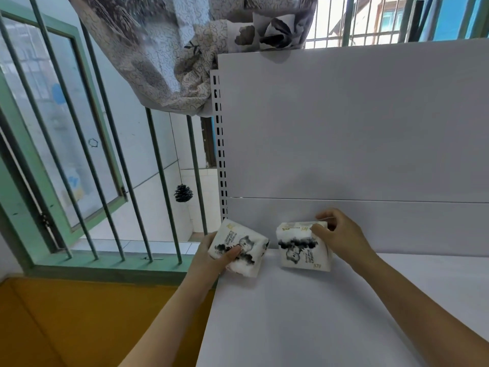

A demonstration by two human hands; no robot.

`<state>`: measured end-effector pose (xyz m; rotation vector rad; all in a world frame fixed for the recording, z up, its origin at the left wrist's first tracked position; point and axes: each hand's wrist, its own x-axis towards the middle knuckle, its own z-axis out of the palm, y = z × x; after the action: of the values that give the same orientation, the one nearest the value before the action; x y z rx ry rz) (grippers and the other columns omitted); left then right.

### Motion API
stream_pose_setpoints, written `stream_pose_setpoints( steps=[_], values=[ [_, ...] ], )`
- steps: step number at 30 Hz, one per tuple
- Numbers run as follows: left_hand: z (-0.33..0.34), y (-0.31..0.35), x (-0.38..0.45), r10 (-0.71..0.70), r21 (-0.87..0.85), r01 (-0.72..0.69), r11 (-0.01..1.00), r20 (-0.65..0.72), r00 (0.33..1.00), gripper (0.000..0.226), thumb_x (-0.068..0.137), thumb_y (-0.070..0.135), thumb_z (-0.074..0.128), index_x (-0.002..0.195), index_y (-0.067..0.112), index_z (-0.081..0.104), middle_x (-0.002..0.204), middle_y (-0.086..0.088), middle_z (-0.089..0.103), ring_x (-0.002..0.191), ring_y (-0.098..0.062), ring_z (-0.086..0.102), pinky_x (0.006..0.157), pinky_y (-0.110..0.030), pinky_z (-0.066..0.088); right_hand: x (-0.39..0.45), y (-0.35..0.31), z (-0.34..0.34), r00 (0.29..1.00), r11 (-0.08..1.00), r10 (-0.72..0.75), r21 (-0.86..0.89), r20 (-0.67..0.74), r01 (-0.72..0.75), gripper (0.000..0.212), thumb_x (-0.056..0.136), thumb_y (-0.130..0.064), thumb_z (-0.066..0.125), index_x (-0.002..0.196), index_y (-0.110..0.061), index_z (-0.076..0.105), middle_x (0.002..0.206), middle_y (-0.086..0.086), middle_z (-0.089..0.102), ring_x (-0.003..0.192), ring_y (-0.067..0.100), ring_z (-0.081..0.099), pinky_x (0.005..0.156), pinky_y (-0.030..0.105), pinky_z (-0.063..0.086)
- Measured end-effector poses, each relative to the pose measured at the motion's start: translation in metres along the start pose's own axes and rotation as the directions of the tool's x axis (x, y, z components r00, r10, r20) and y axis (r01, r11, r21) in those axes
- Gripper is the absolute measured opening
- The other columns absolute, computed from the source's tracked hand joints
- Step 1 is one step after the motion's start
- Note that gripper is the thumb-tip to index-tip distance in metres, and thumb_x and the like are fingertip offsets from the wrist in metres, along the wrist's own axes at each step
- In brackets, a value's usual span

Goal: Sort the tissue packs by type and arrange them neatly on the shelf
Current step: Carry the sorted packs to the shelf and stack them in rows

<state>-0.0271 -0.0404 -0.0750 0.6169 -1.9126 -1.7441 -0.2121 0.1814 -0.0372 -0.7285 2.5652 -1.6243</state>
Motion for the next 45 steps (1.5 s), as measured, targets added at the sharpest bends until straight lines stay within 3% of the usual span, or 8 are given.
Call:
stream_pose_setpoints(
  steps=[6, 12, 16, 21, 25, 31, 36, 45],
  values=[
    [-0.015, 0.001, 0.002, 0.030, 0.212, -0.043, 0.976, 0.062, 0.998, 0.071, 0.074, 0.031, 0.083, 0.132, 0.024, 0.042, 0.118, 0.001, 0.065, 0.098, -0.010, 0.068, 0.066, -0.016, 0.056, -0.005, 0.021, -0.003, 1.000, 0.997, 0.007, -0.080, 0.020, -0.005, 0.021, 0.091, -0.032, 0.064, 0.109, -0.020, 0.061, 0.105, -0.002, 0.067, 0.091, 0.014, 0.061, 0.072, 0.028, 0.048],
    [0.004, 0.007, 0.005, 0.127, 0.241, -0.114, 0.964, -0.040, 0.991, 0.082, 0.074, 0.029, 0.085, 0.141, 0.022, 0.039, 0.120, 0.005, 0.060, 0.098, -0.001, 0.060, 0.061, -0.010, 0.053, -0.011, 0.030, -0.007, 0.973, 0.975, -0.055, -0.197, 0.222, 0.101, 0.053, 0.070, -0.075, 0.065, 0.106, -0.037, 0.060, 0.107, -0.012, 0.061, 0.099, 0.006, 0.058, 0.077, 0.027, 0.047],
    [0.016, 0.005, 0.008, 0.086, 0.228, -0.079, 0.970, -0.020, 0.996, 0.077, 0.075, 0.027, 0.084, 0.139, 0.021, 0.041, 0.118, 0.004, 0.062, 0.095, -0.003, 0.062, 0.058, -0.015, 0.055, -0.015, 0.038, -0.007, 0.952, 0.984, -0.022, -0.161, 0.305, 0.074, 0.079, 0.061, -0.046, 0.089, 0.125, -0.033, 0.045, 0.115, -0.014, 0.059, 0.098, 0.003, 0.060, 0.077, 0.023, 0.051],
    [0.029, 0.003, 0.008, 0.090, 0.213, -0.085, 0.973, -0.012, 0.996, 0.075, 0.072, 0.031, 0.086, 0.134, 0.027, 0.044, 0.121, 0.004, 0.062, 0.106, -0.013, 0.063, 0.074, -0.027, 0.060, -0.012, 0.042, -0.017, 0.991, 0.998, -0.024, 0.066, 0.133, 0.015, 0.068, 0.071, -0.031, 0.086, 0.124, -0.022, 0.045, 0.113, -0.008, 0.060, 0.096, 0.005, 0.061, 0.081, 0.026, 0.052],
    [0.041, 0.004, 0.008, 0.119, 0.241, -0.117, 0.963, 0.006, 0.993, 0.062, 0.075, 0.031, 0.084, 0.123, 0.030, 0.045, 0.109, 0.014, 0.062, 0.099, 0.002, 0.058, 0.071, -0.015, 0.050, -0.008, 0.042, -0.027, 0.995, 0.971, -0.101, 0.220, 0.006, 0.097, 0.042, 0.077, -0.030, 0.082, 0.112, -0.031, 0.059, 0.109, -0.011, 0.066, 0.102, 0.012, 0.063, 0.083, 0.028, 0.051],
    [0.047, -0.005, 0.015, 0.100, 0.223, -0.093, 0.970, -0.017, 0.995, 0.062, 0.078, 0.030, 0.082, 0.126, 0.026, 0.044, 0.112, 0.010, 0.062, 0.097, -0.001, 0.061, 0.080, -0.031, 0.059, -0.010, 0.019, -0.034, 0.923, 0.928, -0.367, -0.119, -0.118, 0.354, 0.042, 0.077, -0.037, 0.081, 0.113, -0.036, 0.060, 0.113, -0.017, 0.052, 0.099, -0.004, 0.052, 0.077, 0.009, 0.037],
    [0.044, -0.011, 0.020, 0.131, 0.264, -0.116, 0.958, -0.041, 0.991, 0.061, 0.078, 0.025, 0.082, 0.126, 0.022, 0.044, 0.109, 0.011, 0.062, 0.099, -0.004, 0.062, 0.080, -0.025, 0.055, -0.012, 0.031, -0.010, 0.965, 0.960, -0.228, 0.138, -0.127, 0.244, 0.035, 0.082, -0.041, 0.075, 0.111, -0.034, 0.056, 0.114, -0.011, 0.055, 0.102, 0.009, 0.058, 0.086, 0.034, 0.051],
    [0.026, -0.021, 0.024, 0.135, 0.269, -0.114, 0.956, -0.060, 0.989, 0.063, 0.084, 0.016, 0.077, 0.135, 0.018, 0.039, 0.120, 0.003, 0.058, 0.096, 0.005, 0.057, 0.066, -0.006, 0.048, 0.006, 0.048, -0.079, 0.976, 0.947, 0.020, -0.317, 0.218, 0.052, 0.070, 0.065, -0.053, 0.084, 0.116, -0.027, 0.044, 0.106, -0.010, 0.061, 0.093, 0.010, 0.062, 0.077, 0.029, 0.051]
  ],
)
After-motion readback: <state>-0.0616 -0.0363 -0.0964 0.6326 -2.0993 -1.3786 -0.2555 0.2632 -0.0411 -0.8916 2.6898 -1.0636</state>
